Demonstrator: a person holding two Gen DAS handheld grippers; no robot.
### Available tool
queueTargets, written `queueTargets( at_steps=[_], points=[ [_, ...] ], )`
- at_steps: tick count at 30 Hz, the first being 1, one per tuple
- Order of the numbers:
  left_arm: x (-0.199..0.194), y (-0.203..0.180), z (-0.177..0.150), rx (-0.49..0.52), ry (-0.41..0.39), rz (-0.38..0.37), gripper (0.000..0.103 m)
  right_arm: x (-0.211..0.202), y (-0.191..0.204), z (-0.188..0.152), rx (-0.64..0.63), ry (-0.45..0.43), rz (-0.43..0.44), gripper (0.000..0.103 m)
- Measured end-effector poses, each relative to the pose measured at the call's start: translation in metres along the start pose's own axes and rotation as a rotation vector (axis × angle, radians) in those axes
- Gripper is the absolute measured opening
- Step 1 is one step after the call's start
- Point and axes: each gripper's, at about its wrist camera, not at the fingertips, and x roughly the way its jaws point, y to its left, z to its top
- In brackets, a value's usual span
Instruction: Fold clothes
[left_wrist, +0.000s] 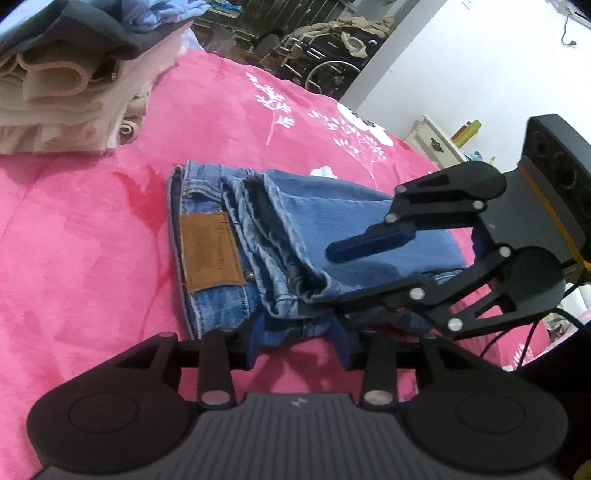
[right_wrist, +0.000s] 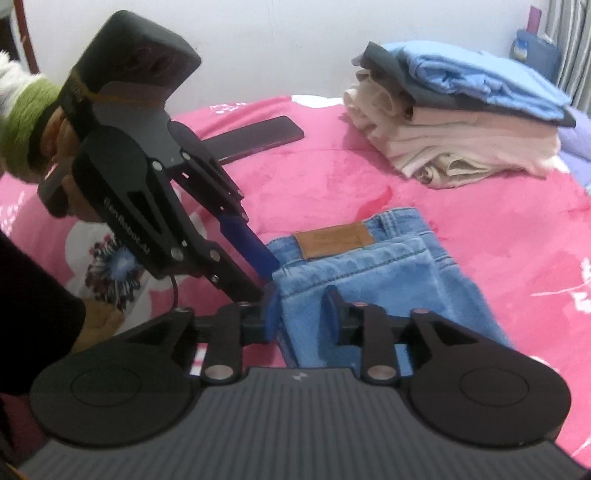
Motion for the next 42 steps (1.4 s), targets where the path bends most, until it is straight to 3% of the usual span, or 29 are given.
queueTargets(
  at_steps=[2,5,11,17,22,28,33,42],
  points=[
    [0.001,0.000,0.000,0.004,0.008,-0.004,0.042,-0.004,0.002,-0.003,-0.038,0.000,-0.011,0.033],
    [0.002,0.003,0.000,-0.007,0.007,-0.012,0.043,-0.005,0.006,-0.009,-0.092,0.008,-0.018,0.045],
    [0.002,0.012,0.009,-0.088,-0.021,-0.057,0.050,0.006,0.022,-0.018,-0.237,0.028,-0.034,0.046],
    [0.008,0.012,0.014,-0.145,-0.017,-0.078,0.059,0.024,0.021,-0.016,-0.184,0.038,-0.097,0.045],
    [0.008,0.011,0.014,-0.195,-0.025,-0.082,0.059,0.025,0.014,-0.013,-0.081,0.014,-0.114,0.043],
    [0.012,0.007,0.020,-0.206,-0.051,-0.061,0.043,0.025,0.011,-0.013,-0.029,0.007,-0.138,0.029],
    [0.008,0.002,0.026,-0.206,-0.101,-0.075,0.037,0.020,0.015,-0.013,-0.056,-0.012,-0.185,0.017],
    [-0.014,0.010,0.036,-0.214,-0.188,-0.073,0.035,0.010,0.015,0.004,-0.119,-0.088,-0.266,0.016]
  ],
)
